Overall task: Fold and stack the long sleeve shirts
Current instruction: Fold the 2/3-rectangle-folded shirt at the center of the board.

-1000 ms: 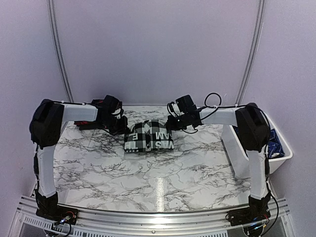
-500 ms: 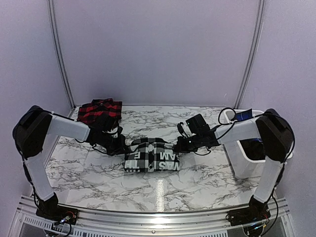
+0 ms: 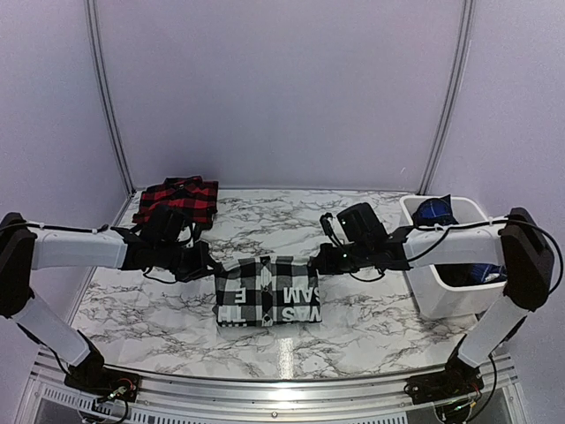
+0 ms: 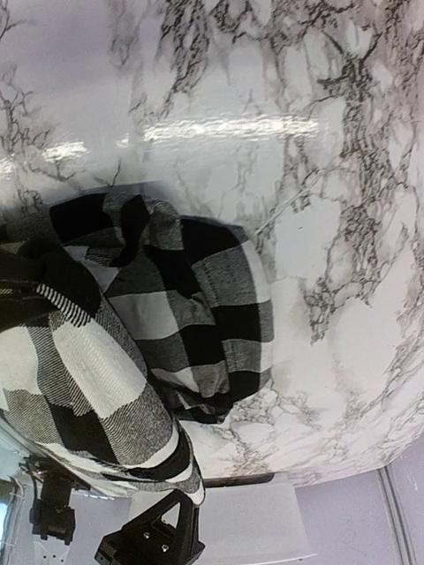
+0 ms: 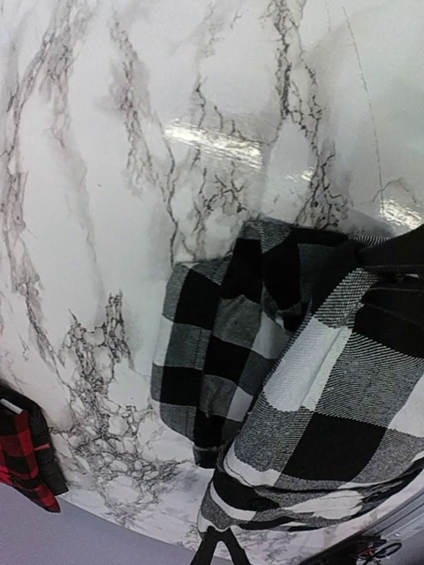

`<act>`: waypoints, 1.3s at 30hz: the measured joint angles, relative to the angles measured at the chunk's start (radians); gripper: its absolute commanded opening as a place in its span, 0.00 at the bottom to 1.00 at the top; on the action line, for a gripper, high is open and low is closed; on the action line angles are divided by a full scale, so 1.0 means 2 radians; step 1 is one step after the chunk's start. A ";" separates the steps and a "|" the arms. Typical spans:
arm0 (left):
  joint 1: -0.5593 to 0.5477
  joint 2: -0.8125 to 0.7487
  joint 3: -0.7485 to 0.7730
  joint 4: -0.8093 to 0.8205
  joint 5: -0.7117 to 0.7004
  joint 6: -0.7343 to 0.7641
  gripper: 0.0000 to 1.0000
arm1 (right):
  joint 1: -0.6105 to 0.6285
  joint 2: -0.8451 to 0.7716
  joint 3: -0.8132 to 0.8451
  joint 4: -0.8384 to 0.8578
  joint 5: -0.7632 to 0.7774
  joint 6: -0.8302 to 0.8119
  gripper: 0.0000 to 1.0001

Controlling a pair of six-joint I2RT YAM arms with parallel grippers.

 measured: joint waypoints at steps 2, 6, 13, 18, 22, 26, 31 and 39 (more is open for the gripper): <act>0.009 0.011 0.014 -0.006 -0.005 0.007 0.00 | -0.002 0.019 0.026 -0.005 0.009 -0.005 0.00; 0.037 0.064 0.062 -0.012 -0.008 0.027 0.00 | -0.020 0.086 0.084 -0.001 0.015 -0.019 0.00; 0.063 0.166 0.132 -0.012 -0.007 0.054 0.00 | -0.053 0.196 0.159 0.006 0.007 -0.041 0.00; 0.067 0.176 0.142 -0.014 -0.008 0.063 0.00 | -0.057 0.205 0.183 -0.001 0.008 -0.050 0.00; 0.069 0.176 0.146 -0.014 -0.012 0.064 0.20 | -0.059 0.205 0.196 -0.005 0.010 -0.056 0.18; 0.074 0.176 0.154 -0.030 -0.026 0.065 0.46 | -0.062 0.205 0.209 -0.030 0.021 -0.068 0.45; 0.081 0.163 0.159 -0.055 -0.053 0.073 0.52 | -0.061 0.187 0.215 -0.069 0.040 -0.081 0.49; 0.073 0.061 0.130 -0.074 -0.065 0.067 0.28 | 0.013 0.108 0.223 -0.114 0.094 -0.094 0.49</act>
